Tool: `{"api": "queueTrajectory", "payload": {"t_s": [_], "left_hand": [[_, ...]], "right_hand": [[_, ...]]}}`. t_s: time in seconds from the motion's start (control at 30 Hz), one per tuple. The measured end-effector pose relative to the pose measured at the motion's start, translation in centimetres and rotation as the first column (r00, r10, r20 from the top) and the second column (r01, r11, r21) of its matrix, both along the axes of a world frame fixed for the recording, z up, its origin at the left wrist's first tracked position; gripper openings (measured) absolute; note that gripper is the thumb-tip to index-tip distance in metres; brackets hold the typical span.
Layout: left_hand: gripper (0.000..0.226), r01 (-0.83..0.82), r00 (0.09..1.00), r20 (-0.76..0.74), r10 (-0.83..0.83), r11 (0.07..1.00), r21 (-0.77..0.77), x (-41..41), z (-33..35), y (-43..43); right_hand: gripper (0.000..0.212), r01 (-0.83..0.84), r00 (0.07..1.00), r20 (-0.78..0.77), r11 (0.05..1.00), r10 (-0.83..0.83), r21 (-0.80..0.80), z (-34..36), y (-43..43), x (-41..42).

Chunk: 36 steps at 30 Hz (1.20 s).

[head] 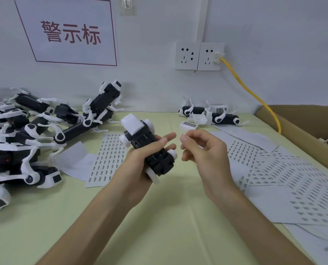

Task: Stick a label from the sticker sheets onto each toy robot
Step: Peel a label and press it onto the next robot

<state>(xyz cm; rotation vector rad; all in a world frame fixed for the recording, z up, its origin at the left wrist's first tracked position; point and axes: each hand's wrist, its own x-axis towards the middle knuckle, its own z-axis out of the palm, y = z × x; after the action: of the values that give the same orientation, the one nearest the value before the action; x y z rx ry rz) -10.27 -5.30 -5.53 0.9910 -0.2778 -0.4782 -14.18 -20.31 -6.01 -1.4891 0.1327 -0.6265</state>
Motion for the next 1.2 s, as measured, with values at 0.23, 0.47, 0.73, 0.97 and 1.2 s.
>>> {"api": "queueTrajectory", "payload": {"t_s": [0.23, 0.47, 0.73, 0.97, 1.2], "left_hand": [[0.038, -0.154, 0.920, -0.389, 0.042, 0.952, -0.263, 1.2, 0.2, 1.3], [0.040, -0.263, 0.900, -0.422, 0.107, 0.905, -0.333, 1.2, 0.0, 0.3], [0.030, -0.301, 0.898, -0.414, 0.151, 0.896, -0.326, 1.1, 0.2, 0.3], [0.012, -0.332, 0.924, -0.266, 0.276, 0.922, -0.198, 1.0, 0.1, 0.4], [0.005, -0.292, 0.947, -0.222, 0.231, 0.909, -0.297, 0.8, 0.0, 0.2]], "right_hand": [[0.020, -0.279, 0.946, -0.019, 0.838, 0.325, 0.469, 1.0, -0.6, -0.3], [0.036, -0.421, 0.858, 0.045, 0.651, 0.512, 0.632, 0.7, -0.3, -0.6], [0.056, -0.591, 0.713, 0.060, 0.552, 0.699, 0.588, -0.6, 2.4, -0.9], [0.058, -0.618, 0.678, 0.059, 0.525, 0.732, 0.585, -1.2, 3.3, -1.1], [0.055, -0.639, 0.671, 0.087, 0.515, 0.736, 0.571, -1.5, 3.2, -0.9]]}}
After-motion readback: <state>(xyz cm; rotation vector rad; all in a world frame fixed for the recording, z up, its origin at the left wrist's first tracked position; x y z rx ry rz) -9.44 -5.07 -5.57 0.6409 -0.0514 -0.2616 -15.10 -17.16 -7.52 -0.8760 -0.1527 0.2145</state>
